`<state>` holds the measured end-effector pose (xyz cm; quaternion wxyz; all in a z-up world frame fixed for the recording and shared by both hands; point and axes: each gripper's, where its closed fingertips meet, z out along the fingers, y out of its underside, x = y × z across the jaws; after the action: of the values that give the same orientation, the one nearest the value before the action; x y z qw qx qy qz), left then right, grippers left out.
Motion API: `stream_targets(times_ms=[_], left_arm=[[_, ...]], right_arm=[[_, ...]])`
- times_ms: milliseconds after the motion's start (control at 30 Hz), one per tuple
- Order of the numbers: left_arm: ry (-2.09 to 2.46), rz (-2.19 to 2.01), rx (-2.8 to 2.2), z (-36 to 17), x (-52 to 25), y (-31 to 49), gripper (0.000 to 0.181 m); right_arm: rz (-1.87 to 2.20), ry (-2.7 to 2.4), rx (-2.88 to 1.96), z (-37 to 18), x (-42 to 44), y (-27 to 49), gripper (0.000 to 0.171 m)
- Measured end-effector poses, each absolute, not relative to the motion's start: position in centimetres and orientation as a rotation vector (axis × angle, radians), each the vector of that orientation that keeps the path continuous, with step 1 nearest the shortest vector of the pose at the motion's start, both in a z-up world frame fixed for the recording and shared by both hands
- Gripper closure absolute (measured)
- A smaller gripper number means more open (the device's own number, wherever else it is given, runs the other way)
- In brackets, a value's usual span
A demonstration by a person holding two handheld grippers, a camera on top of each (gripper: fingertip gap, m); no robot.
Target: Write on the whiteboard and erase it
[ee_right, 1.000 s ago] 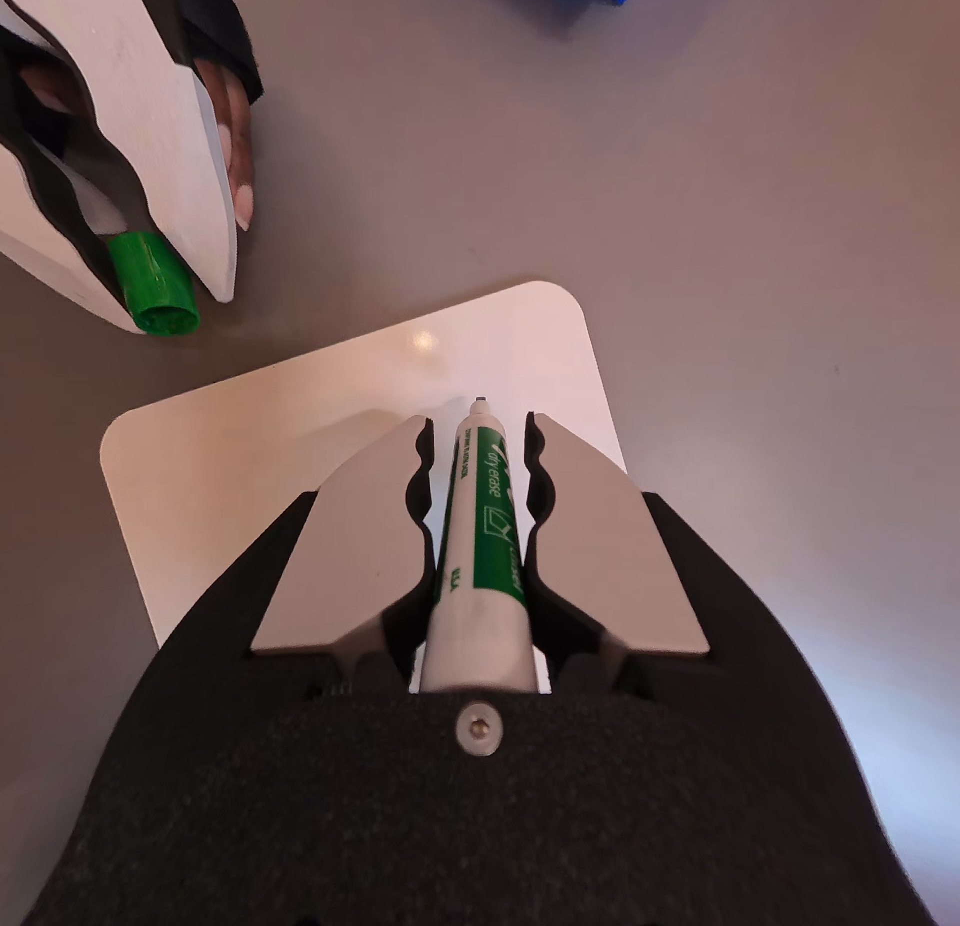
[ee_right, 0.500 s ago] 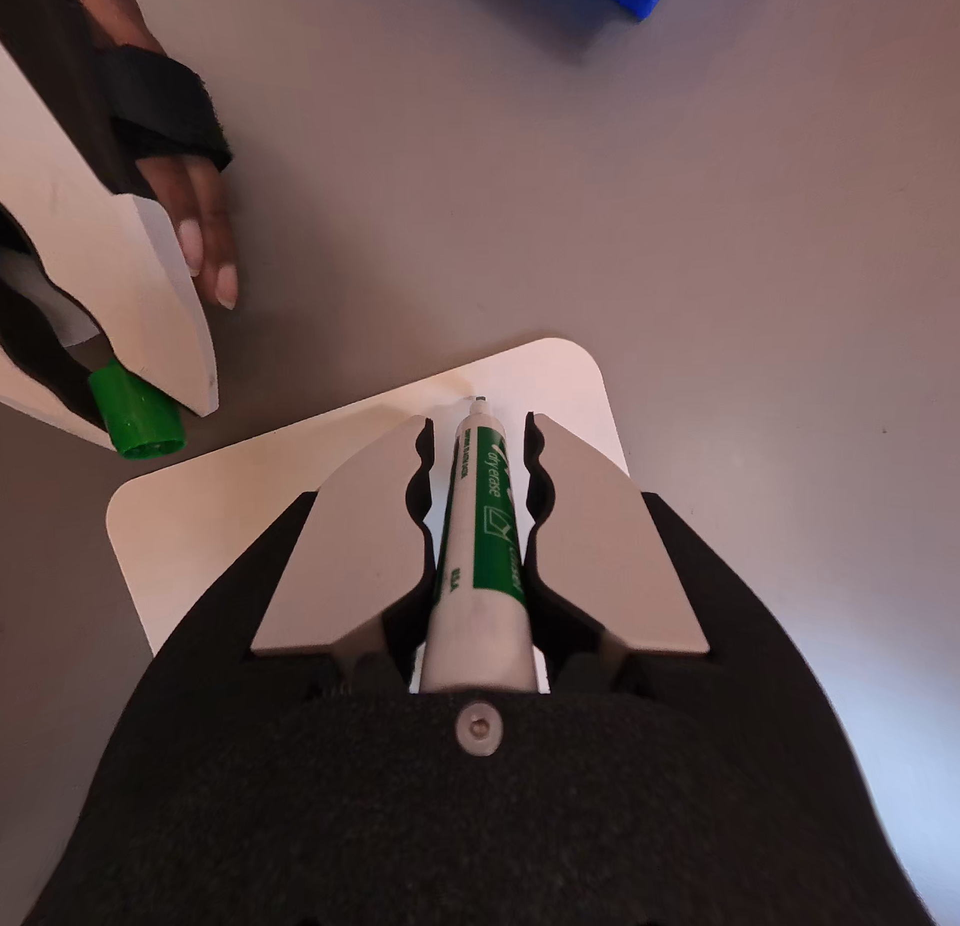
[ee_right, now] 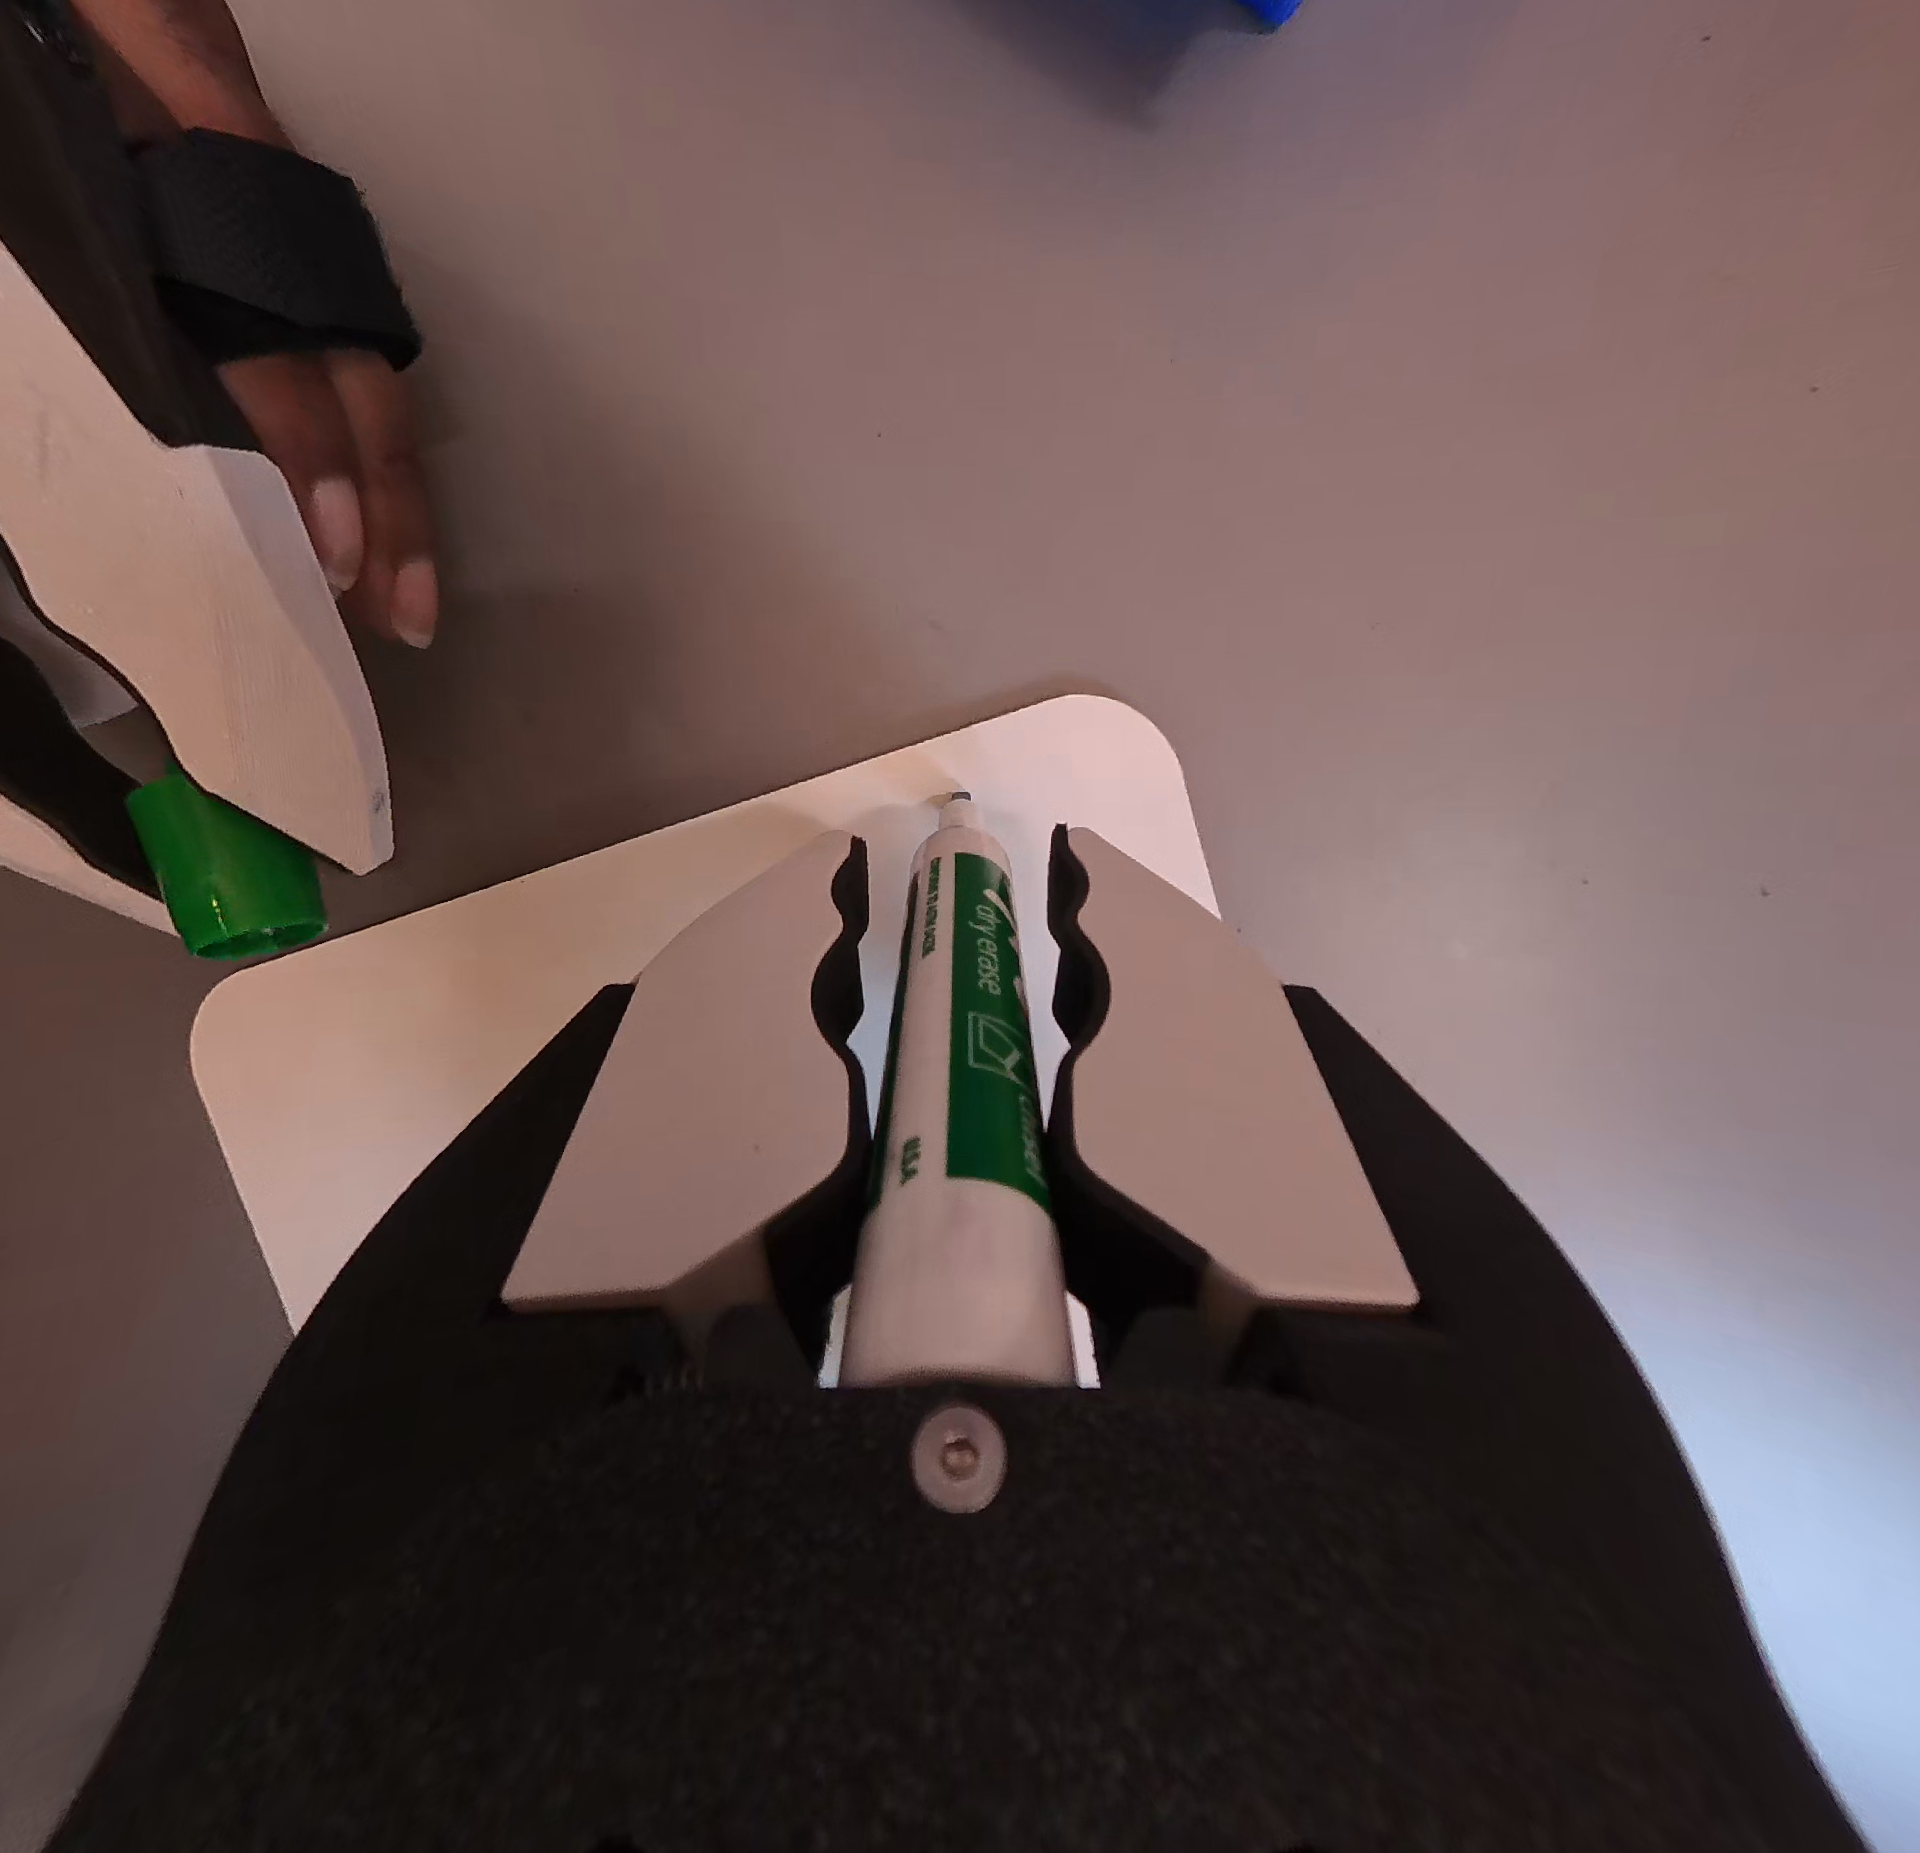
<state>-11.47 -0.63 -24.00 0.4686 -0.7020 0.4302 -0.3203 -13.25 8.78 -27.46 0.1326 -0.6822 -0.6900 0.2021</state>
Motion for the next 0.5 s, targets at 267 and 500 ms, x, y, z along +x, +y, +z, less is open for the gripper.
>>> stream_targets(times_ms=[267,500], left_arm=[[1.058,-0.794,-1.720,-24.0,-11.4,-0.7,0.162],[1.062,-0.794,-1.719,-24.0,-11.4,-0.8,0.162]], right_arm=[[0.576,-2.031,-1.985,-27.6,-13.0,8.5,0.138],[0.586,-2.105,-1.981,-27.7,-11.9,6.3,0.138]])
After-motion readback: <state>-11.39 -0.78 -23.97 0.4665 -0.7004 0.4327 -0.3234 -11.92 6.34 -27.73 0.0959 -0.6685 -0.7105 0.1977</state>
